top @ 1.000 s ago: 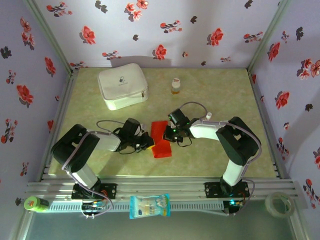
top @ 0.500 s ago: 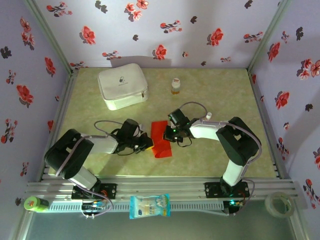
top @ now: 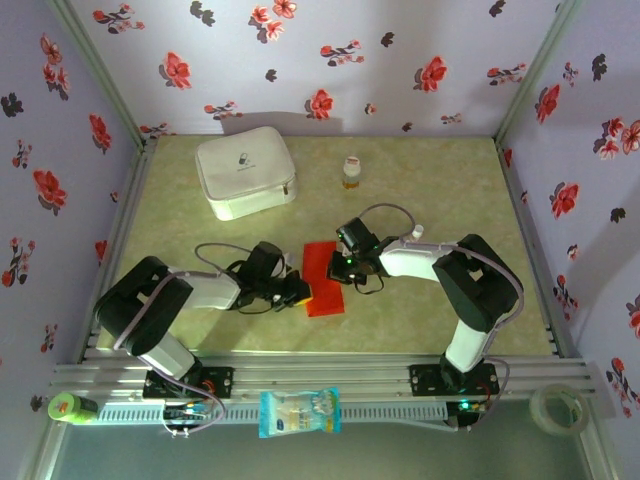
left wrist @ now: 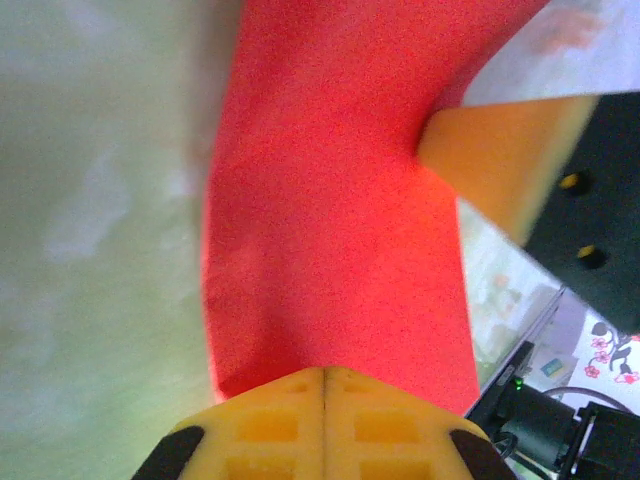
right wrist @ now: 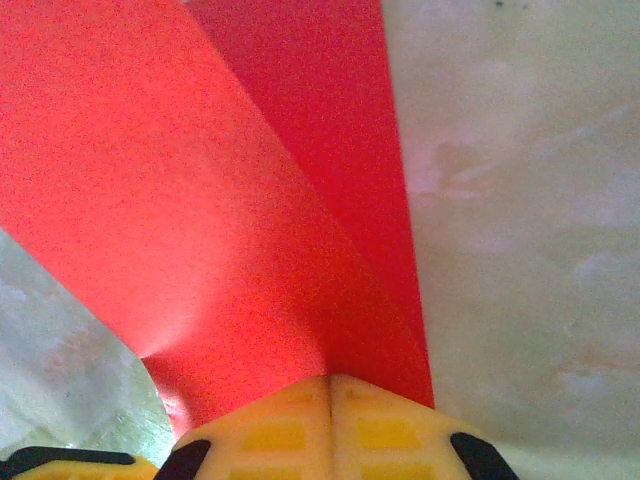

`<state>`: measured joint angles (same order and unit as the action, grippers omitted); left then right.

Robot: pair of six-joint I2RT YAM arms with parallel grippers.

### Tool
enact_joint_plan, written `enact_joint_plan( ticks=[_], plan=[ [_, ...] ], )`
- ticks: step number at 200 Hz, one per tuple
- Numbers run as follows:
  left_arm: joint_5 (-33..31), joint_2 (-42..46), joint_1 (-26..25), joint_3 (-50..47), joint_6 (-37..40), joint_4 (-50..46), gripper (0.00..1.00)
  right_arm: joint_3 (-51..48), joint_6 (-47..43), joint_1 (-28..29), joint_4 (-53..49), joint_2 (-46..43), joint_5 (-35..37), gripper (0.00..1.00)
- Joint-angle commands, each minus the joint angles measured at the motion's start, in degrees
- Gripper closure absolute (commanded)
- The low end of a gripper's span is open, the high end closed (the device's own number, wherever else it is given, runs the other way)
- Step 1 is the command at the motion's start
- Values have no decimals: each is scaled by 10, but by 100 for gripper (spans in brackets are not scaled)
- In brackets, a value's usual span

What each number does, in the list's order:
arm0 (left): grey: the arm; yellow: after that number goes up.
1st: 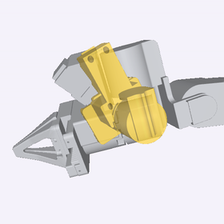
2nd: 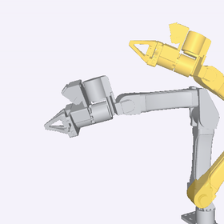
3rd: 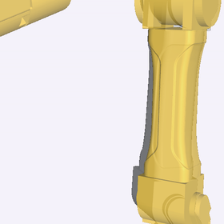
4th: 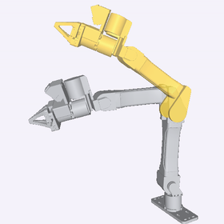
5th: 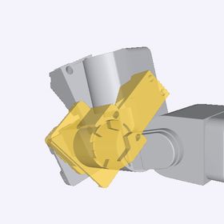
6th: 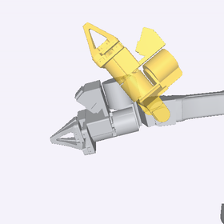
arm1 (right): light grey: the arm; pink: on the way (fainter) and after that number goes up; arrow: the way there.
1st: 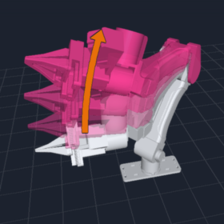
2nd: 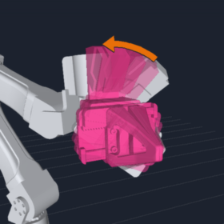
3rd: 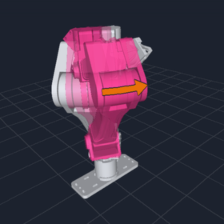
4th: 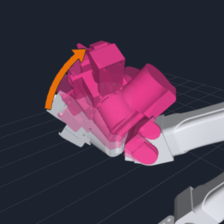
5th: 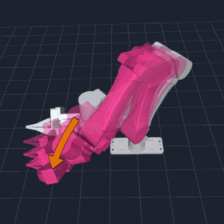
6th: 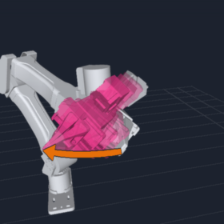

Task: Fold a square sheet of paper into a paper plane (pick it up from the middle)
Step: First fold the square sheet of paper in half at the center of the table.

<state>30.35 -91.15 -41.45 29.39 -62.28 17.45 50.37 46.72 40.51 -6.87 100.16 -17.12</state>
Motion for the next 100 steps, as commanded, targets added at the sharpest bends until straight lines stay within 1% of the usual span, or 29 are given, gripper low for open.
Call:
enact_joint_plan(
  ticks=[1, 33, 82, 100],
  plan=[
    [-16, -8, -5, -23, 17, -28, 100, -29, 6, -1, -80, 12, 54, 100],
    [-39, 14, -7, -26, 51, -99, 100, -30, 5, -1, -80, 12, 55, 100],
    [-39, 87, -11, 2, 25, -91, 100, -27, 5, -1, -79, 17, 55, 100],
    [-33, 93, -11, 26, 19, -85, 99, -27, 5, -1, -76, 15, 54, 100]
  ],
)
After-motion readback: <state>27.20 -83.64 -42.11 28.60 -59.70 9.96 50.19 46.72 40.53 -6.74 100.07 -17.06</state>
